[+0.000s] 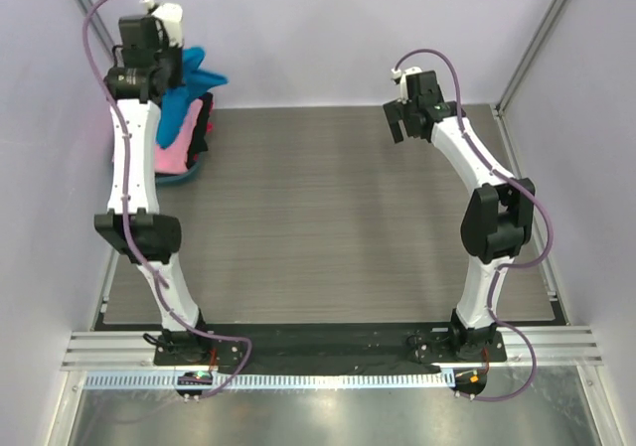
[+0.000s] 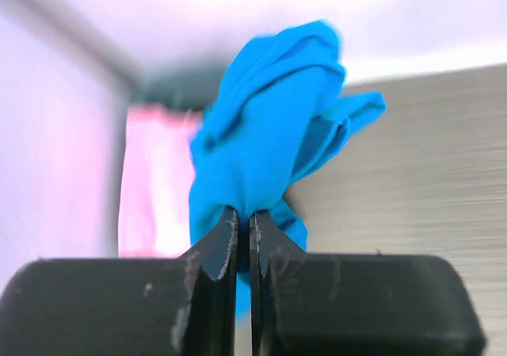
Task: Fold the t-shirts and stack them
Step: Grab the tshirt from the pile, then move the tshirt to the center of the board
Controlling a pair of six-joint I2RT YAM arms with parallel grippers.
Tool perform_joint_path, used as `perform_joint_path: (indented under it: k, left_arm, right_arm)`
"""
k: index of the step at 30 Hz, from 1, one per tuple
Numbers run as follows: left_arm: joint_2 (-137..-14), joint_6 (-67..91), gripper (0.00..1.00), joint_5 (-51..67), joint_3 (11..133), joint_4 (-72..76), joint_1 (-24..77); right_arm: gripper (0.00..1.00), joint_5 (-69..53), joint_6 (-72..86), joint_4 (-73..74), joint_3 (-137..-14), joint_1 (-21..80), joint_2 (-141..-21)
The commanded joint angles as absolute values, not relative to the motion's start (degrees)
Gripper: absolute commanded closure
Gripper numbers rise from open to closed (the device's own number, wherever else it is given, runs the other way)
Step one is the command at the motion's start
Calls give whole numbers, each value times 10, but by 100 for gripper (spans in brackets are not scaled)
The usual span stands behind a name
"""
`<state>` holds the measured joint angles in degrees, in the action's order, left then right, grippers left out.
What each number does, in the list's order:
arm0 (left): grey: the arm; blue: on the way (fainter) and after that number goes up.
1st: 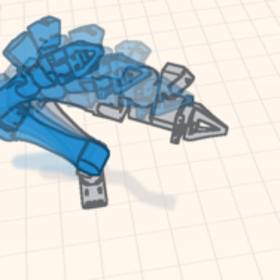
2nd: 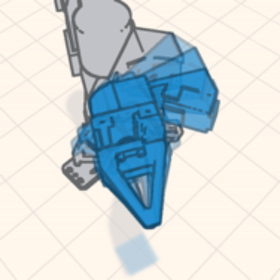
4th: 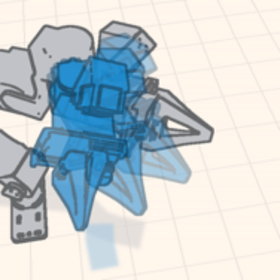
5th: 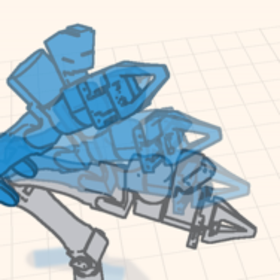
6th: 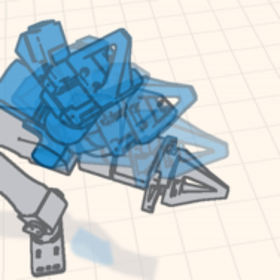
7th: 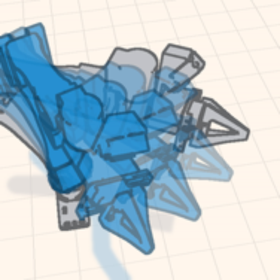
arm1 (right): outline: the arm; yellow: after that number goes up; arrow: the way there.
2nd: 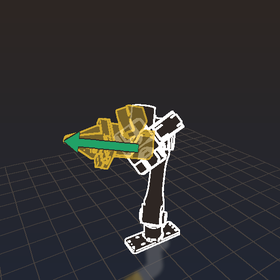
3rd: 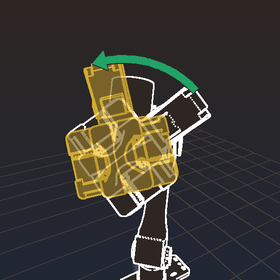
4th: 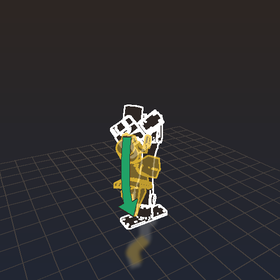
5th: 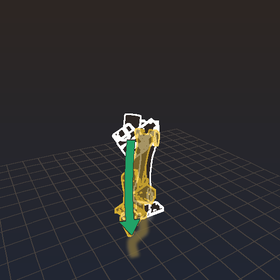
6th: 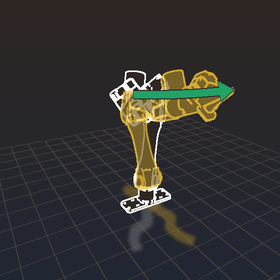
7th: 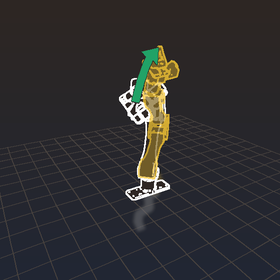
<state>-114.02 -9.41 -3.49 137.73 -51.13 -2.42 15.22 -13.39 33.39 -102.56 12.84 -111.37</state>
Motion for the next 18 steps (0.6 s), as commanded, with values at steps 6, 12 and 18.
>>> perform_joint_path:
  k: [6, 12, 18]
  left_arm:
    - [-1032, -197, 100, 32, 1363, -475, 217]
    - [-1048, -142, 100, 79, 1302, -472, 301]
    - [-1133, -80, 87, 124, 1263, -479, 315]
  right_arm:
    - [2, 205, -124, 304, -1114, 77, -1115]
    - [5, 150, -131, 303, -1084, 22, -1066]
    - [7, 59, -155, 305, -985, -14, -995]
